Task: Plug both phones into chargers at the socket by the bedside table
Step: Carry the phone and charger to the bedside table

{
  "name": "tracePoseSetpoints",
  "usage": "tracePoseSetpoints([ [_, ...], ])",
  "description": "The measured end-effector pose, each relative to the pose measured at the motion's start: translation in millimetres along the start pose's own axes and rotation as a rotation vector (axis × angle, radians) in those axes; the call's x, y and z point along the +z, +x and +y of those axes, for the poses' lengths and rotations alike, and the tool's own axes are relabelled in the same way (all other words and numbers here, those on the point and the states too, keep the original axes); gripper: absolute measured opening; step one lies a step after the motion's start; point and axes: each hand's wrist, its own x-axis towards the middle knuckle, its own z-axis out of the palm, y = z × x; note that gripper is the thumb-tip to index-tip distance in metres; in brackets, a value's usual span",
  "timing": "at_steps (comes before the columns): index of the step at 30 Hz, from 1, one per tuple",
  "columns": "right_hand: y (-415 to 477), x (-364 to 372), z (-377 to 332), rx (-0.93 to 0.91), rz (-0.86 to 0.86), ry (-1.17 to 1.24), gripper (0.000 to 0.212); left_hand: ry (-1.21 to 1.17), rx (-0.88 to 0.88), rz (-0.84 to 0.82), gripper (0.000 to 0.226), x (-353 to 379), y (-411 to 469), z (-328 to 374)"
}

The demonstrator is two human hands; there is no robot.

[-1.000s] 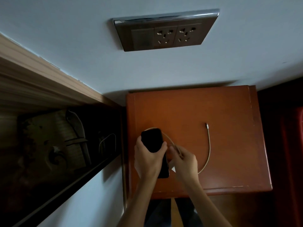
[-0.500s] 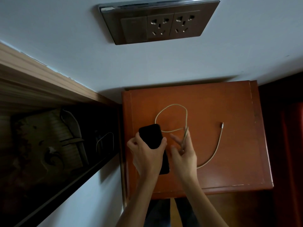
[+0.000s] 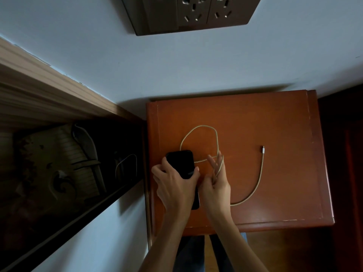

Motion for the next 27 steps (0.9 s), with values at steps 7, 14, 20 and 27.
tracePoseSetpoints([
  [7,9.9,6.3,11.3,0.064,-0.031,0.002,0.036,0.036,0.013,0.054,0.100,6.4,-0.7,3.0],
  [14,10.7,2.2,6.9,-0.018,0.002,-0.066,0.041,0.020,0.006,0.122,0.096,12.3,-0.6,-6.8],
  [20,23.3,-3.7,-0.3,-0.008,0.051,0.075,0.042,0.011,0.018,0.145,0.097,15.9,3.6,-9.9],
  [27,36.5,-28.6,-8.2,0.007,0.296,0.354,0.039,-0.083,-0.034,0.101,0.099,16.6,3.9,-9.0],
])
